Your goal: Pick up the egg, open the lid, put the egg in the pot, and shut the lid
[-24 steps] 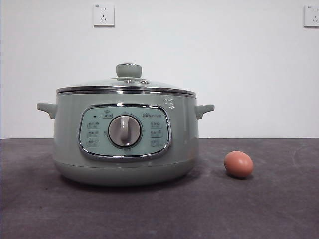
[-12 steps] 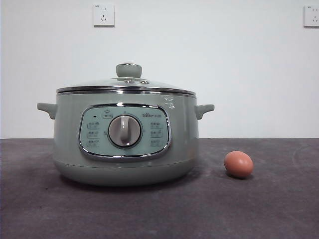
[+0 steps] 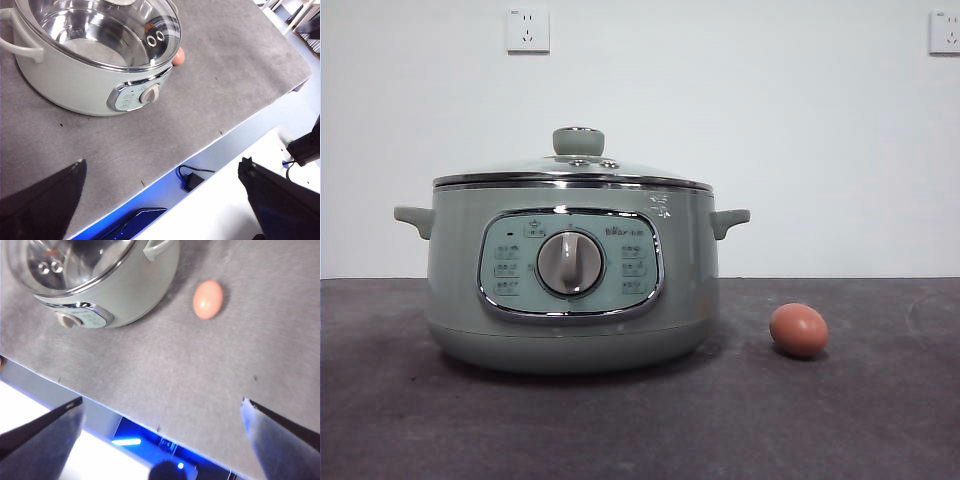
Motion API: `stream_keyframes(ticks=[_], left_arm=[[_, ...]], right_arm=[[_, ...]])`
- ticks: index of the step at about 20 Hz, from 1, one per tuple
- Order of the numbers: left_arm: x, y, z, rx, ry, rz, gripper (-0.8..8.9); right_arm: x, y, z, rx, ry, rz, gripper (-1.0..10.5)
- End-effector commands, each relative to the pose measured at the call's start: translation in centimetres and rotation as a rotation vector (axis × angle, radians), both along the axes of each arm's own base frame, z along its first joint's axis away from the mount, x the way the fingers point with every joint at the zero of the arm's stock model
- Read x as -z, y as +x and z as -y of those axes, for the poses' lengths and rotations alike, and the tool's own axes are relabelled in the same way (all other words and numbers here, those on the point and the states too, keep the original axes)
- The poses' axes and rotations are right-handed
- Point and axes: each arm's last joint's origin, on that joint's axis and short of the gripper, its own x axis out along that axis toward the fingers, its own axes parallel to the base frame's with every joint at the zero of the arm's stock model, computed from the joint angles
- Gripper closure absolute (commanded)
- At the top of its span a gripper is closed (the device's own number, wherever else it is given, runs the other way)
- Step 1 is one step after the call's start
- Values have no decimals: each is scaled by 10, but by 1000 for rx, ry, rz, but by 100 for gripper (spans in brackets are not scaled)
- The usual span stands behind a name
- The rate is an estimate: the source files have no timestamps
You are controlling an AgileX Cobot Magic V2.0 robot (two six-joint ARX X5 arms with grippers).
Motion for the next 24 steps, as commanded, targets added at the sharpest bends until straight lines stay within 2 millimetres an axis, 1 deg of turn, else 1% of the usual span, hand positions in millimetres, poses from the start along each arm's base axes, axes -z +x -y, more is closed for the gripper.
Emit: stream_keyframes(ticks=[1, 4, 7, 8, 10, 14, 18, 21, 22, 23, 24], left_arm=[[-1, 0, 0, 12, -4, 12, 158], [-1, 0, 0, 11, -3, 12, 158], [-1, 0, 0, 11, -3, 12, 158], [-1, 0, 0, 11, -2, 12, 158], [-1, 0, 0, 10, -1, 13, 158], [-1, 0, 0, 9, -1, 13, 158], [-1, 0, 0, 9, -1, 13, 158], [-1, 0, 0, 9, -1, 13, 158], [-1, 0, 0, 9, 0, 13, 158], [-1, 0, 0, 9, 0, 13, 158], [-1, 0, 0, 9, 0, 13, 158]], right_arm=[[9, 23, -11, -33, -9, -34, 291], [29, 59, -29, -56, -60, -58, 295], [50, 86, -44, -69, -105, -80, 300], [58, 95, -49, -64, -132, -76, 326], [71, 110, -58, -55, -169, -71, 326], [99, 133, -72, -48, -196, -85, 326], [130, 151, -82, -41, -253, -114, 326], [149, 161, -87, -41, -265, -136, 327], [155, 163, -88, -39, -267, -144, 333], [160, 165, -89, -40, -268, -149, 375], [164, 167, -89, -38, -269, -152, 393]])
